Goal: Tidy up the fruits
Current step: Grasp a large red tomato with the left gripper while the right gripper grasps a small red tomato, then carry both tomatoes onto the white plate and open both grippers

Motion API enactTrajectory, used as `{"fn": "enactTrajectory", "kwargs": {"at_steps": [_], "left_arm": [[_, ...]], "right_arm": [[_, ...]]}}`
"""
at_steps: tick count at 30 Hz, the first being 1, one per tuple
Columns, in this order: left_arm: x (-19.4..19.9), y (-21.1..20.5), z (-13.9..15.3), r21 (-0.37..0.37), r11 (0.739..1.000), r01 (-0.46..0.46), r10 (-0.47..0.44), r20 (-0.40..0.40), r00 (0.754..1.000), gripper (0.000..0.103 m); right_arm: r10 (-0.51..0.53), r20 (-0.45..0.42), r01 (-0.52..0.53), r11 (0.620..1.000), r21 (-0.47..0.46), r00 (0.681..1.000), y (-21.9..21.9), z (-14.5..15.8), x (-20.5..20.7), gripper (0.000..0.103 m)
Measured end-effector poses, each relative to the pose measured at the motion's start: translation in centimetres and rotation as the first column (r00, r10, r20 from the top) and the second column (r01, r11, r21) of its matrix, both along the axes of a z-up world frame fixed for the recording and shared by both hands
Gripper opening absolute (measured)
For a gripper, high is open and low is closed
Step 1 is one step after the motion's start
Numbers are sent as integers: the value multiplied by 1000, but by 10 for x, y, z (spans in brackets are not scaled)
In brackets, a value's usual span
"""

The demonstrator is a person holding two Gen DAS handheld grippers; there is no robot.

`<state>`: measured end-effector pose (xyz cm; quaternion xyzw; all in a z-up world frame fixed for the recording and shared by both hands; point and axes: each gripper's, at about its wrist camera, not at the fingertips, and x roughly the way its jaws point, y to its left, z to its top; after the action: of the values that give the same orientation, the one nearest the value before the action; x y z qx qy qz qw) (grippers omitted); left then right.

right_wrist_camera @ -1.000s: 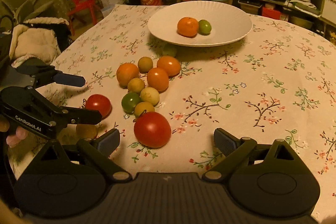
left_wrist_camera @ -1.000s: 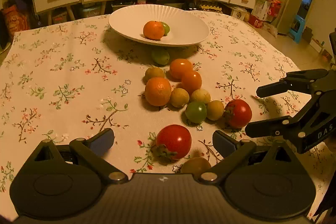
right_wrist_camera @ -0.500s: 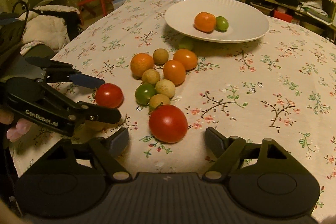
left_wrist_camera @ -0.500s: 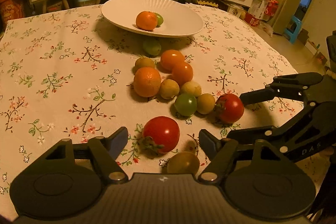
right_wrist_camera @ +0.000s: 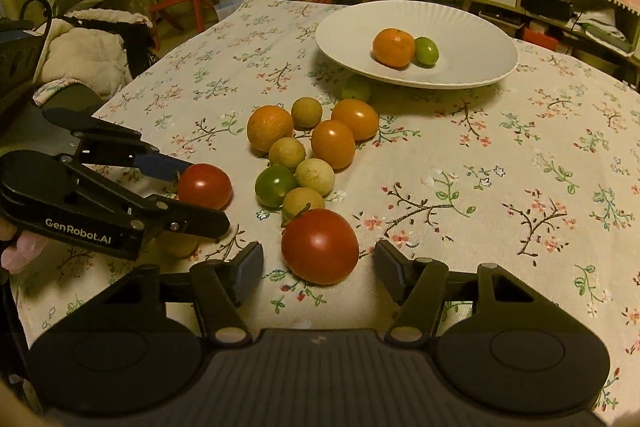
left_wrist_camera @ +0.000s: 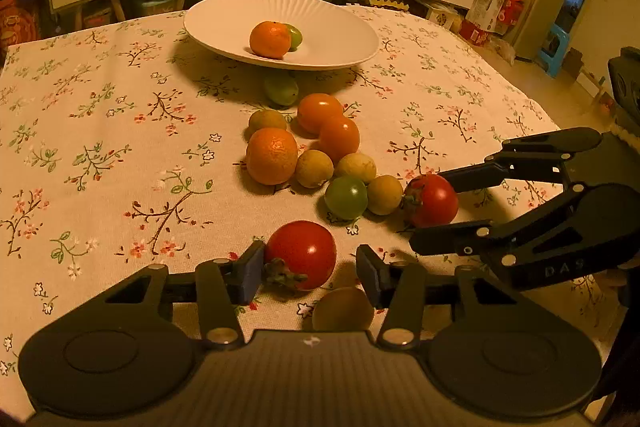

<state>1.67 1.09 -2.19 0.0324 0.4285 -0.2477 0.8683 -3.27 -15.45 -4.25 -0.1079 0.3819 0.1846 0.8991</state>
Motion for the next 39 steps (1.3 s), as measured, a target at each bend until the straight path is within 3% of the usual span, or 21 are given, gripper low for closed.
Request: {"fn": "enactTrajectory", "kwargs": {"at_steps": [6, 8, 10, 39], "left_arm": [[0, 0, 0, 8, 1000, -3, 3, 6, 1000, 42], [0, 1, 0, 8, 1000, -9, 9, 7, 1000, 36], [1, 2, 0, 0, 1000, -16, 16, 3, 1000, 36], [21, -10, 32, -34, 998, -46, 49, 92, 995, 36]], "right_arm": [[-2, 5, 2, 1000, -3, 1000, 0, 0, 1, 50], [-2, 5, 2, 1000, -3, 1000, 0, 0, 1, 40], [-2, 4, 2, 1000, 0, 1000, 0, 0, 1, 38], [-34, 94, 29, 998, 51, 995, -1, 43, 19, 37]]}}
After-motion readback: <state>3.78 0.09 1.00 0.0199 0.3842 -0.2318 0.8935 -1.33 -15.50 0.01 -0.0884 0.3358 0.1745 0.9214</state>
